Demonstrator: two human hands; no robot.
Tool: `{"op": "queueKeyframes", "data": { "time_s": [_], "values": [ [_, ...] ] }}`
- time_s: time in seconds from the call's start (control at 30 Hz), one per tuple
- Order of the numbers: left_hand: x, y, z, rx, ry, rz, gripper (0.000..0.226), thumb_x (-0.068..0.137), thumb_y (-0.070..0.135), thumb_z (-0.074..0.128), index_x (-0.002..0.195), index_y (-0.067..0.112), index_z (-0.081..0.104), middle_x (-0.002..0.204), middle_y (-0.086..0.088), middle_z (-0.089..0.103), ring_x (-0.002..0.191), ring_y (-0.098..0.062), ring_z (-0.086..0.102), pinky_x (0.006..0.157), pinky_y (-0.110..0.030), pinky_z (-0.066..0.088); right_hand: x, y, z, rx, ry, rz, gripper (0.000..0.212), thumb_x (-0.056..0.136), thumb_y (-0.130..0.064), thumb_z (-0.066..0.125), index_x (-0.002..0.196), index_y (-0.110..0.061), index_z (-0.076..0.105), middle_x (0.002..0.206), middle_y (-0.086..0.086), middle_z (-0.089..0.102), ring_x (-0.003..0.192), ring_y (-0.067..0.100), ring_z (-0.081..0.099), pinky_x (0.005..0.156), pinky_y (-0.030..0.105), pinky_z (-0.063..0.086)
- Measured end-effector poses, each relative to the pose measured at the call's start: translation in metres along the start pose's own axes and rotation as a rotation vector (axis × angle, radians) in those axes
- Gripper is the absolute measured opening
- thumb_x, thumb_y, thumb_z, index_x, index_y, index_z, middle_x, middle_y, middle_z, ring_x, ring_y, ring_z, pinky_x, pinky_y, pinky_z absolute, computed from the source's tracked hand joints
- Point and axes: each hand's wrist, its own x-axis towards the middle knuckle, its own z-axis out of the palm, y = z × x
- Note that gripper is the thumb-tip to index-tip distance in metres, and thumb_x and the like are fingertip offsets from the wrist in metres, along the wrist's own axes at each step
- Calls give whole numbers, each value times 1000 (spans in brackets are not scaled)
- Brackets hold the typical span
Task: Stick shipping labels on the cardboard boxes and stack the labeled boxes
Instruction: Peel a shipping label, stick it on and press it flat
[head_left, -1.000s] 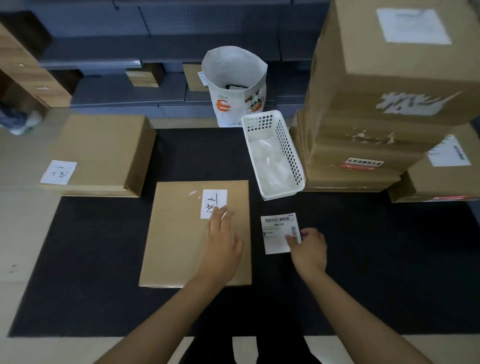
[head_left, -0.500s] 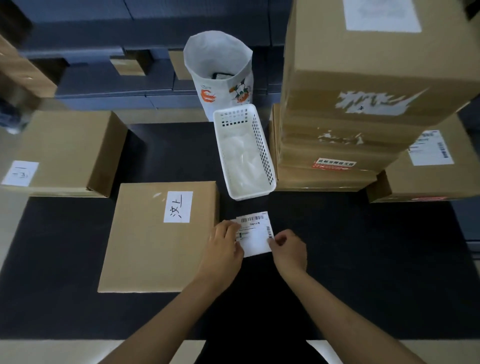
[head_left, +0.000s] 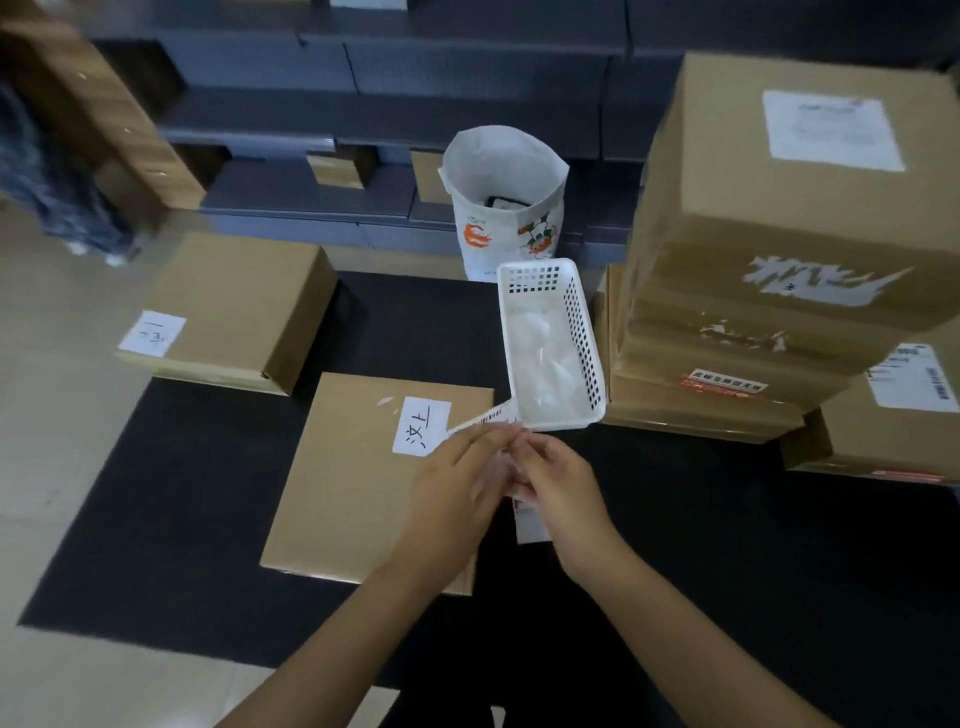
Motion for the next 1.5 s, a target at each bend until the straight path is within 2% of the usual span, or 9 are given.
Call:
{"op": "queueKeyframes", "data": {
  "time_s": [0.07, 0.17, 0.3, 0.47, 0.63, 0.87, 1.07, 1.37, 1.5],
  "values": [
    [-4, -4, -21, -78, 66, -125, 35, 93, 21, 60, 128, 24, 57, 119, 16, 58, 109, 1, 54, 93, -6, 38, -4, 1, 19, 181, -85, 37, 23, 98, -16, 51, 112, 0, 60, 98, 15, 71, 88, 20, 69, 77, 28, 57],
    [-10, -18, -54, -216, 170, -225, 30, 91, 20, 63, 121, 22, 63, 112, 20, 62, 103, 1, 59, 89, -10, 45, -10, 8, 50, 317, -168, 58, 25, 98, -9, 49, 115, 8, 56, 103, 23, 69, 93, 27, 68, 85, 35, 57],
    [-19, -51, -97, -270, 163, -182, 28, 91, 26, 61, 118, 23, 65, 113, 17, 66, 104, 0, 61, 91, -22, 51, -14, 20, 101, 263, -174, 0, 25, 98, -8, 48, 114, 5, 61, 108, 25, 69, 99, 29, 68, 86, 34, 56],
    [-28, -86, -149, -340, 107, -116, 23, 90, 20, 64, 111, 28, 67, 105, 20, 68, 98, 3, 62, 83, -13, 48, -24, 38, 162, 232, -67, -84, 23, 97, -7, 48, 109, 7, 63, 104, 24, 70, 98, 29, 69, 86, 33, 56],
    [-37, -118, -189, -342, 44, -51, 25, 89, 17, 65, 112, 26, 67, 105, 23, 66, 101, 4, 61, 86, -15, 49, -37, 51, 206, 229, -18, -92, 19, 95, -5, 51, 105, 5, 64, 101, 23, 71, 96, 29, 70, 83, 32, 58],
    [-43, -131, -208, -377, 4, -33, 25, 88, 17, 66, 112, 21, 69, 106, 15, 68, 101, 0, 63, 87, -25, 52, -47, 56, 217, 154, 10, -136, 16, 95, -1, 51, 91, 0, 66, 93, 22, 72, 92, 31, 70, 86, 36, 57],
    [-48, -127, -212, -333, -18, -13, 26, 89, 19, 66, 111, 32, 65, 104, 21, 66, 100, 5, 61, 86, -18, 51, -48, 56, 218, 64, -1, -157, 14, 94, -3, 53, 91, 0, 66, 91, 20, 73, 87, 26, 71, 82, 34, 57],
    [-45, -123, -205, -237, -41, 15, 27, 90, 24, 63, 117, 26, 65, 106, 28, 60, 104, 5, 58, 90, -18, 50, -45, 54, 211, 30, 9, -161, 17, 95, -2, 51, 90, 3, 66, 88, 22, 72, 82, 25, 71, 81, 33, 58],
    [-43, -124, -202, -224, -19, 17, 25, 90, 21, 64, 114, 27, 66, 101, 31, 59, 103, 7, 58, 87, -14, 49, -42, 51, 208, 29, 11, -158, 16, 94, -3, 52, 90, 2, 67, 89, 22, 73, 82, 26, 71, 79, 32, 58]
  ]
}}
